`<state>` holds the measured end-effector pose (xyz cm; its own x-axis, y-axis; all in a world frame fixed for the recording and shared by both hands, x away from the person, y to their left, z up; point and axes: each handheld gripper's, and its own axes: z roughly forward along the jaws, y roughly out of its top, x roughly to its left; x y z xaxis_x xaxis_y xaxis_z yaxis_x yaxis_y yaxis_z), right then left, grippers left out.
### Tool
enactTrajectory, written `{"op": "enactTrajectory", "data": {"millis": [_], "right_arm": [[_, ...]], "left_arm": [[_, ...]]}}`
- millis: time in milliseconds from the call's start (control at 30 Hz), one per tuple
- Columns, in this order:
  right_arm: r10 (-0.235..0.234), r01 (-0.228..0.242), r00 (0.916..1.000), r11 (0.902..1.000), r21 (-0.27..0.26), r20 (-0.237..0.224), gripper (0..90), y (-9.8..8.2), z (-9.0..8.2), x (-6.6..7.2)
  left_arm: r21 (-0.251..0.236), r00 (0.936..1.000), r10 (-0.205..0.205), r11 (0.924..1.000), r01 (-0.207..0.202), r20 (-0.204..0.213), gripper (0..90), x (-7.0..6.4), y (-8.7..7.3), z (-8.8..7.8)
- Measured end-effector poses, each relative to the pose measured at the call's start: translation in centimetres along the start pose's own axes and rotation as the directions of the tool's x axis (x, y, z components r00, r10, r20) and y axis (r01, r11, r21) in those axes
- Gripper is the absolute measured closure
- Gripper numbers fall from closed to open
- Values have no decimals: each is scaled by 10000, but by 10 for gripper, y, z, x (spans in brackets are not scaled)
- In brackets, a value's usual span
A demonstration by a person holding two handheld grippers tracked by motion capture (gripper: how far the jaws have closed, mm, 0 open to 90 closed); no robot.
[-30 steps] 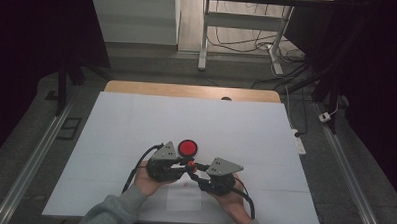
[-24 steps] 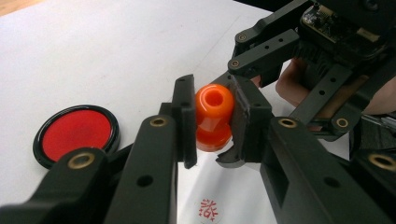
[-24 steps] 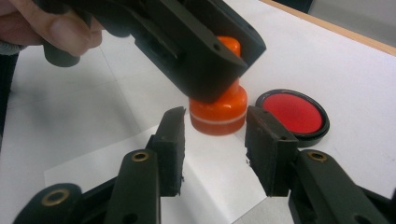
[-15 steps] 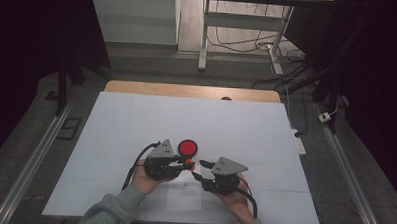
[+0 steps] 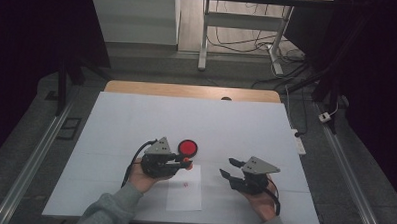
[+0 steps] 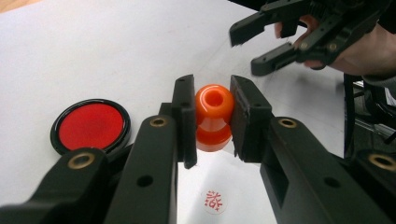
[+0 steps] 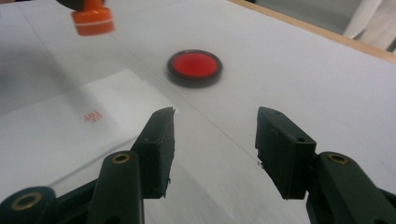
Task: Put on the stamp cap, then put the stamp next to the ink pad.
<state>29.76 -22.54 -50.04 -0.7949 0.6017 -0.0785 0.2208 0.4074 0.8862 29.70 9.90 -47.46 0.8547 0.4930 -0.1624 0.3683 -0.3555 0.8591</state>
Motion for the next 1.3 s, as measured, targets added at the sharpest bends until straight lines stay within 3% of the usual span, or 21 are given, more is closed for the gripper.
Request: {"op": "enactTrajectory", "data": {"millis": [300, 600, 1000, 1300], "right_arm": [[146, -157, 9982, 9997, 178, 588, 471, -15, -29, -20], [327, -350, 9952, 9991, 234, 926, 471, -28, -49, -30], [373, -401, 9949, 9988, 286, 933, 475, -31, -50, -32], [466, -497, 9943, 9983, 299, 961, 477, -31, -50, -35]], "left_arm": [[-107, 9996, -245, 9996, 244, -119, 726, 9, 2, -12], [-227, 9984, -444, 9988, 436, -346, 726, 17, 4, -22], [-169, 9937, -704, 9975, 692, -877, 726, 28, 0, -27], [-231, 9867, -747, 9971, 721, -1446, 726, 37, -2, -34]]}}
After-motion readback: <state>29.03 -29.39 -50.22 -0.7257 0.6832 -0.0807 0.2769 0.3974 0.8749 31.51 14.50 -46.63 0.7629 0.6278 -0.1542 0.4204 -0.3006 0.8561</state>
